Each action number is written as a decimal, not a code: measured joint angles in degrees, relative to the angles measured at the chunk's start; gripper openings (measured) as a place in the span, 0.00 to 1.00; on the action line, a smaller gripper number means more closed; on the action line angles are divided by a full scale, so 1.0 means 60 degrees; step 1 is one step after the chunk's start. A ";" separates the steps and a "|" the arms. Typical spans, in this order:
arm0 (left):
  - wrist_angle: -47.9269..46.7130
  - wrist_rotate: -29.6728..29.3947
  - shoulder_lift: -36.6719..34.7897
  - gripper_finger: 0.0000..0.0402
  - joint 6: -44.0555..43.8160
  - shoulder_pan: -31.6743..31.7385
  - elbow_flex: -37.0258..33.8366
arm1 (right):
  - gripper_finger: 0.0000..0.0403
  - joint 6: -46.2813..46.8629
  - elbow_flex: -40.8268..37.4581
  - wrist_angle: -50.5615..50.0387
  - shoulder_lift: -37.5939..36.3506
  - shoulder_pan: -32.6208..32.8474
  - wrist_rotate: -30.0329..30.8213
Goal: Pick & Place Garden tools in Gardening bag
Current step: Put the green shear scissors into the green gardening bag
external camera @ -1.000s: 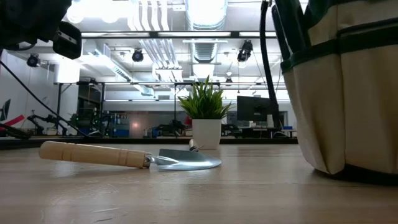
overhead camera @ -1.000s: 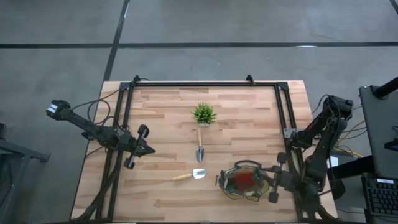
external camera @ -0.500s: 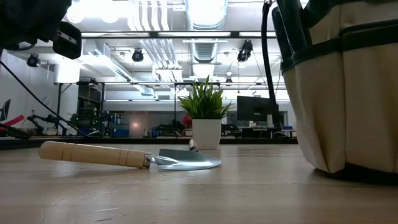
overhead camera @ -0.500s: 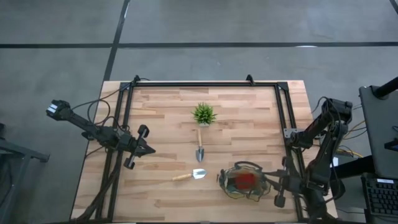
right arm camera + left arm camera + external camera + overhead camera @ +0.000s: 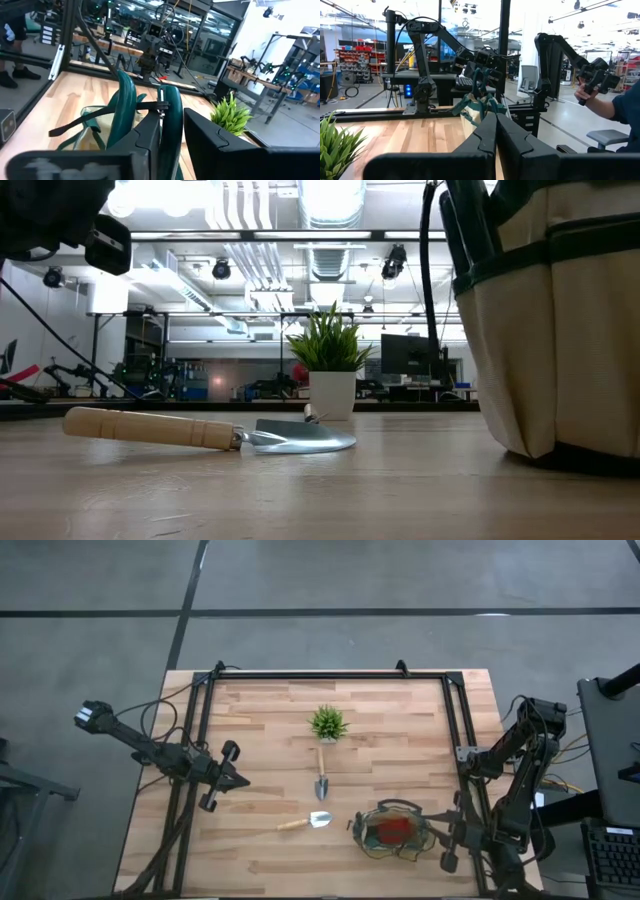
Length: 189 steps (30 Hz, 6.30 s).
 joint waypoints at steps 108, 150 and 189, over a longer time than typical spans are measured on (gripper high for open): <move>-0.0003 0.0000 0.0029 0.03 0.0000 -0.0001 0.0000 | 0.02 0.0660 0.5974 -0.8091 0.1078 -0.5207 -1.1324; -0.0003 0.0000 0.0029 0.03 0.0003 0.0001 0.0000 | 0.29 0.1789 0.5960 -0.4776 0.1885 -0.4122 -1.3084; -0.0003 0.0000 0.0029 0.03 0.0001 0.0003 0.0000 | 0.35 -0.0273 0.6058 -0.6123 0.0432 -0.5599 -1.2624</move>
